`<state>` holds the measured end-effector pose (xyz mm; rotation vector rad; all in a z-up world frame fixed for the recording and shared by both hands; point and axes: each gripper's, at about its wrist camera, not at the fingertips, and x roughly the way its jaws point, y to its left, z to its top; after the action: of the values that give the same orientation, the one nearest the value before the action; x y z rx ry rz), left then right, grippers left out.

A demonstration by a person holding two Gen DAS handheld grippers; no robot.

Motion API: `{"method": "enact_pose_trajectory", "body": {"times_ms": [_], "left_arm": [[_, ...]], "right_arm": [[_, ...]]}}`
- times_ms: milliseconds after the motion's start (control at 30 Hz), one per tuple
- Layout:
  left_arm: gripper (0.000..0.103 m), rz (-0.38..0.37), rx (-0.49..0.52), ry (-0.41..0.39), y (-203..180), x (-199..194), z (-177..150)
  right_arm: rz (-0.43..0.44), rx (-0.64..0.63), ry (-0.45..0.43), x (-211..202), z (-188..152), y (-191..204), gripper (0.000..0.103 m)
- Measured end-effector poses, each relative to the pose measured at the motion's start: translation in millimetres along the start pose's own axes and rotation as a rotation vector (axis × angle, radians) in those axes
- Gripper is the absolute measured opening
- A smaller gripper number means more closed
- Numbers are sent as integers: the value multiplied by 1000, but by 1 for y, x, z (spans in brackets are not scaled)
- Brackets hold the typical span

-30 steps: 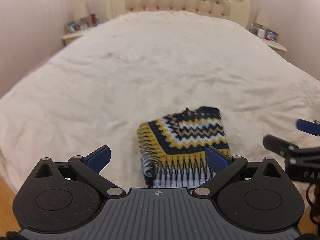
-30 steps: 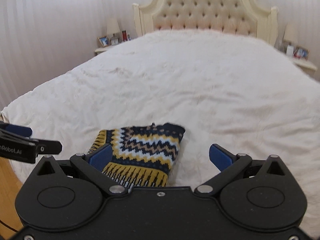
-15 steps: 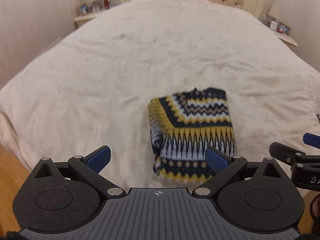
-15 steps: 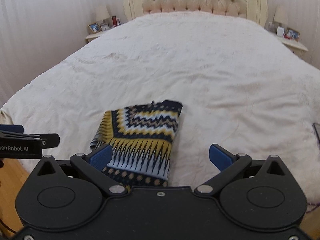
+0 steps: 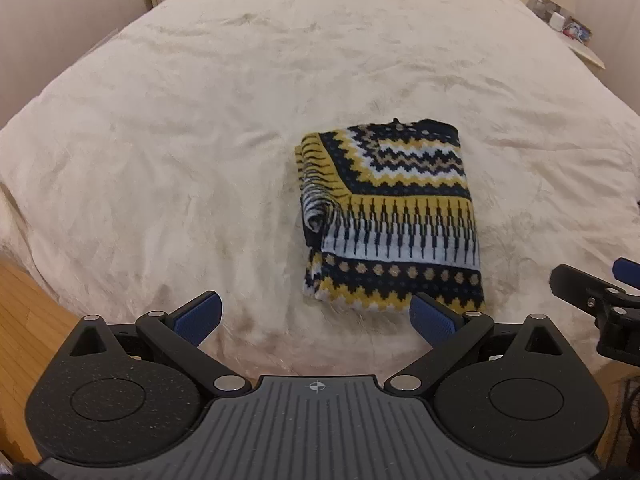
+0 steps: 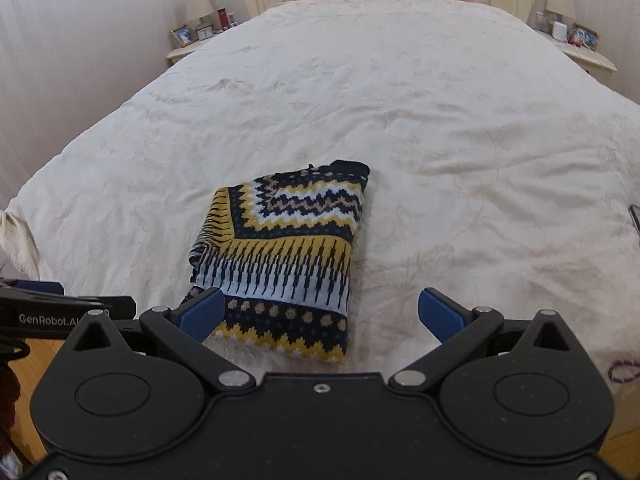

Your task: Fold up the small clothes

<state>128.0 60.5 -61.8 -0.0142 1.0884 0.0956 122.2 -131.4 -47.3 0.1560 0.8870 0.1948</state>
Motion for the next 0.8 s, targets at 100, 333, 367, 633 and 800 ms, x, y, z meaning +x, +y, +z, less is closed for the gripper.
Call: {"method": "enact_pose_trajectory", "body": {"times_ms": [100, 333, 367, 633, 800], "left_arm": [[102, -10, -3, 13, -1, 0, -1], [102, -18, -3, 29, -2, 2, -1], [102, -19, -4, 31, -2, 2, -1], [102, -20, -4, 34, -3, 3, -1], [102, -19, -2, 35, -5, 3, -1]], "right_arm": [[-7, 15, 9, 1, -1, -2, 102], [-9, 32, 12, 2, 0, -4, 102], [-9, 32, 12, 2, 0, -5, 102], [-2, 32, 12, 3, 2, -5, 102], [-1, 34, 12, 3, 2, -4, 102]]}}
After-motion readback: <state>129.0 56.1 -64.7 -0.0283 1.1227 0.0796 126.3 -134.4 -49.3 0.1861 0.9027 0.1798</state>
